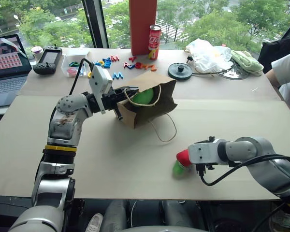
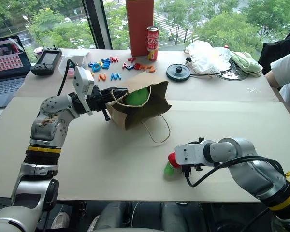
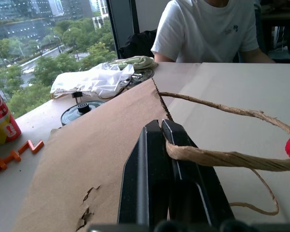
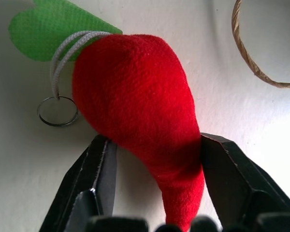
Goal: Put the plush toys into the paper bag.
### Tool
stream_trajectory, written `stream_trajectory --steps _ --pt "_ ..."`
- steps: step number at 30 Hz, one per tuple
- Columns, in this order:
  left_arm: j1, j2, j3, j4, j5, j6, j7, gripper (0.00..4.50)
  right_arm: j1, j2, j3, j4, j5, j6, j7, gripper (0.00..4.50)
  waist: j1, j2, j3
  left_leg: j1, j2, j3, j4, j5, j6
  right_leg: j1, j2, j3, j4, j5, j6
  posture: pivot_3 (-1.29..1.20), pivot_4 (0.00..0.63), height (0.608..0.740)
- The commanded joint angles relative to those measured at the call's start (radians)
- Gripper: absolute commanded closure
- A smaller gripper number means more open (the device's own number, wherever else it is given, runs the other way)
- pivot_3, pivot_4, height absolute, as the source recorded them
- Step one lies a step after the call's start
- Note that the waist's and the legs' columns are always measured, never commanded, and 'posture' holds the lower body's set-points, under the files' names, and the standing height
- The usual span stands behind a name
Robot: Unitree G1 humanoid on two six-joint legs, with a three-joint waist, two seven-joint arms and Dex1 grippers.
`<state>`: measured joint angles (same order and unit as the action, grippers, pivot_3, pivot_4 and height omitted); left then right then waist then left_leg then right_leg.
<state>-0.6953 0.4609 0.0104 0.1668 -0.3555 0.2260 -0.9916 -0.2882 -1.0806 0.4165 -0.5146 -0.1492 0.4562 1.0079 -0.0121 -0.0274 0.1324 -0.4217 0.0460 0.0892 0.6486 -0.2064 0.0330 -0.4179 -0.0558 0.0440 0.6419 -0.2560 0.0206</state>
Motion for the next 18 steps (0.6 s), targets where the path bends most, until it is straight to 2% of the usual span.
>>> stream_trajectory --steps 1,3,7,11,15,18 --pt "-0.002 0.012 0.012 -0.041 -0.009 -0.002 0.004 4.5 0.019 0.013 -0.035 -0.027 -0.006 0.073 0.011 3.46 0.001 0.0 0.0 0.0 0.0 0.0 0.0 0.0 0.0 0.0 0.0 0.0 0.0 0.0 0.0 0.0 0.15 0.739" --pt "-0.001 0.013 0.012 -0.04 -0.009 -0.003 0.002 4.5 0.027 0.027 -0.05 -0.037 -0.002 0.096 0.005 4.11 0.003 0.0 0.0 0.0 0.0 0.0 0.001 0.0 0.0 0.0 0.0 0.0 0.0 0.0 0.0 0.0 0.15 0.739" --pt "-0.003 0.013 0.012 -0.037 -0.01 0.0 0.005 4.5 0.02 0.082 -0.14 -0.079 0.056 0.144 -0.018 4.11 0.004 0.0 0.0 0.0 0.0 0.0 0.001 0.0 0.0 0.0 0.0 0.0 0.0 0.0 0.0 0.0 0.15 0.739" --pt "-0.004 0.015 0.012 -0.036 -0.012 0.004 0.003 4.5 -0.055 0.157 -0.224 -0.115 0.101 0.159 -0.052 4.11 0.001 0.0 0.0 0.0 0.0 -0.001 0.001 0.0 0.0 0.0 0.0 0.0 0.001 0.0 0.0 0.0 0.15 0.739" --pt "-0.007 0.014 0.009 -0.035 -0.012 0.006 0.0 4.5 -0.152 0.208 -0.21 -0.112 0.095 0.163 -0.077 4.11 0.002 0.0 0.0 0.0 0.0 -0.001 0.001 0.0 0.0 0.0 0.0 0.0 0.001 0.0 0.0 0.0 0.15 0.739" --pt "-0.012 0.013 0.007 -0.032 -0.011 0.006 -0.002 4.5 -0.236 0.264 -0.161 -0.046 0.032 0.145 -0.139 4.11 0.003 0.0 0.0 -0.001 -0.001 0.0 0.001 0.0 0.0 0.0 0.0 0.0 0.0 0.0 0.0 0.0 0.15 0.739"
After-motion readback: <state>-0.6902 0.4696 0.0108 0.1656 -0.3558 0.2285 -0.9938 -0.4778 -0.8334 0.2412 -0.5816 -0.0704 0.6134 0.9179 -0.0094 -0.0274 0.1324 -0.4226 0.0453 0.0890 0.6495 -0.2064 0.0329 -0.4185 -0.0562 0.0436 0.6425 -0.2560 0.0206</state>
